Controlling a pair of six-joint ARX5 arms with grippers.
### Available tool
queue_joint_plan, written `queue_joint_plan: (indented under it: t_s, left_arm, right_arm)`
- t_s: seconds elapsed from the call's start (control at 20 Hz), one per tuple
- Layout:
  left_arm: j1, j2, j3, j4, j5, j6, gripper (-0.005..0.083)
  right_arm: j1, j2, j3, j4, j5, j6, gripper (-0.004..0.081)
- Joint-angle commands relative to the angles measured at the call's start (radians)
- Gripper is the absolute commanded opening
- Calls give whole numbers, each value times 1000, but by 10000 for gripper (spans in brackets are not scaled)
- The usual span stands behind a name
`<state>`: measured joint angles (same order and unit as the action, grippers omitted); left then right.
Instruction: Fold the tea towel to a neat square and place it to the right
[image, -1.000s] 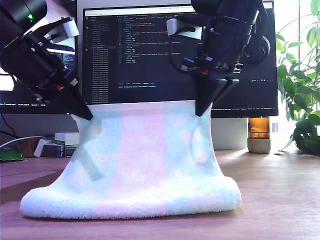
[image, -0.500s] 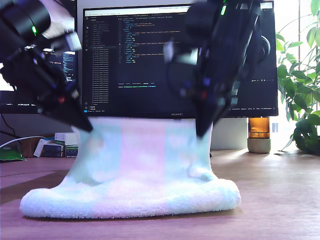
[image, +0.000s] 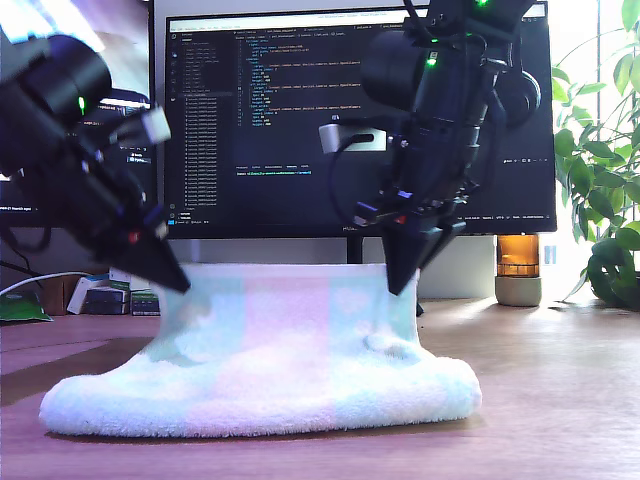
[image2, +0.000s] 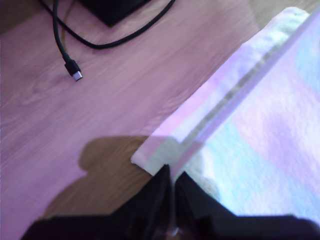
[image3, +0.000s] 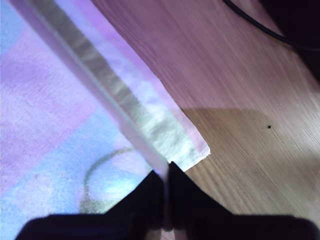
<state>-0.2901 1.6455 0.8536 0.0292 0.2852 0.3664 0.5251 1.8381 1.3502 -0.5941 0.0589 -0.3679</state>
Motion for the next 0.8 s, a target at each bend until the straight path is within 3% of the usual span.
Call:
queue_joint_plan:
  t_s: [0.0,0.15,0.55,0.75]
  left_arm:
    - [45,4,-15,17,-36,1,-21]
    - [48,4,-15,19,-35,0,-1]
    - [48,4,-15,34,-43,1,271]
    - [56,4,-13,67,-125,1,261]
  right_arm:
    - [-37,18,-19,-17,32,-3,-13]
    - [-37,18,-19,-3,30,-2,8]
    - [-34,18,-19,4,28,8,219]
    - [-35,18,-18,5,31,24,217]
